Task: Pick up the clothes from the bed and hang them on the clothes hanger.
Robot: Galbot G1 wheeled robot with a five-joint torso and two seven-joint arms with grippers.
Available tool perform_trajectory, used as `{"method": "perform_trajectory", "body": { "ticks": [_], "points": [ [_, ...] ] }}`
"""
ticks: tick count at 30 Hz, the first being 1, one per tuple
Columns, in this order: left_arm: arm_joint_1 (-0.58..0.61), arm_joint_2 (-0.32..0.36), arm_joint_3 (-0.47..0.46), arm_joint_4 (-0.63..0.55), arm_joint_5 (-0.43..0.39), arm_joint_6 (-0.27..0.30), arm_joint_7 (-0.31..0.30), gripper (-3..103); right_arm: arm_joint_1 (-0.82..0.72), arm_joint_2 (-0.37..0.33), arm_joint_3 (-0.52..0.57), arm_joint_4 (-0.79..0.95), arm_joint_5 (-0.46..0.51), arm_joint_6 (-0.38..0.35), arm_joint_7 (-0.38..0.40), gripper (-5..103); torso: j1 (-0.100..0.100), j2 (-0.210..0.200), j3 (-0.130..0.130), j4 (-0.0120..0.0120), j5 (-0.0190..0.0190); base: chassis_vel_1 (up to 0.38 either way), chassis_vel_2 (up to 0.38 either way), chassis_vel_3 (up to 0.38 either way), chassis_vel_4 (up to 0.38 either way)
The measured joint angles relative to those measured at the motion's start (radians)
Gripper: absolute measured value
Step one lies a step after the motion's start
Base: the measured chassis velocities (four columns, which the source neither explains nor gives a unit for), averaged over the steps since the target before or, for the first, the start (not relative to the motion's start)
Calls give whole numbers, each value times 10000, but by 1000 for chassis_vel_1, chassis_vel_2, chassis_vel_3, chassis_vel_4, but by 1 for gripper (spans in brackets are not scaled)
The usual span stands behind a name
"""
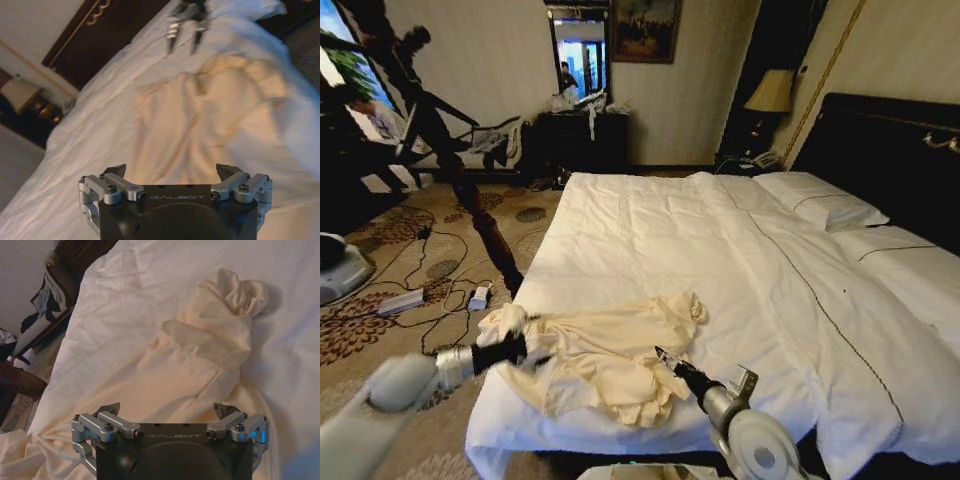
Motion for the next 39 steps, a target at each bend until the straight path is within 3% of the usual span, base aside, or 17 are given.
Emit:
{"method": "perform_trajectory", "body": {
  "ticks": [5,6,7,8,11,15,16,20,21,27,32,34,35,37,39],
  "points": [
    [699,-204,-80,-359,536,-264,14,100,72,-3,-3,-46,5,24,-1,100,0,0,-1,-2,1,0,0,0,0],
    [933,-273,-112,-483,907,-345,20,100,82,-3,-9,-53,6,25,-1,100,0,0,-1,-3,3,0,0,0,0],
    [1587,-573,-175,-784,2369,-524,20,100,135,9,-10,-74,6,32,-1,100,0,0,0,-1,2,0,0,0,0],
    [1909,-720,-174,-931,2920,-495,-80,100,168,11,-11,-80,7,37,1,100,0,0,-1,-1,0,0,0,0,0],
    [2223,-912,-126,-1083,3540,-386,-399,100,196,8,-24,-83,8,39,5,100,0,0,0,-1,2,0,0,0,0],
    [2663,-1362,-1,-1314,5453,27,-2080,100,201,46,-40,-77,-7,39,10,100,0,0,0,-1,1,0,0,0,0],
    [2663,-1362,-1,-1314,5453,27,-2080,100,201,46,-40,-77,-7,39,10,100,0,0,0,-1,1,0,0,0,0],
    [2652,-1823,74,-1369,6997,654,-3955,100,148,120,-97,-34,-96,36,11,100,0,0,1,-2,1,0,0,0,0],
    [2634,-1897,104,-1367,7140,809,-4277,100,131,120,-106,-16,-112,30,11,100,2,0,1,-2,1,0,0,0,0],
    [2580,-2016,124,-1380,7303,1168,-4841,103,58,90,-89,53,-170,18,11,100,2,0,0,-2,1,0,0,0,0],
    [2566,-2023,112,-1377,7293,1240,-5179,91,-42,68,-57,111,-272,12,11,100,2,0,1,-2,1,0,0,0,0],
    [2582,-2049,155,-1374,7200,1243,-5234,80,-70,59,-51,134,-314,6,12,100,2,0,0,-2,0,0,0,0,0],
    [2593,-2074,165,-1376,7178,1228,-5191,74,-78,54,-46,142,-330,5,11,100,2,0,0,-2,1,0,0,0,0],
    [2598,-2094,174,-1376,7165,1191,-5090,74,-81,53,-41,145,-352,4,11,100,2,0,1,-1,1,0,0,0,0],
    [2599,-2147,203,-1365,7136,1043,-4765,63,-95,52,-37,145,-399,4,9,100,2,0,1,-2,1,0,0,0,0]
  ]
}}
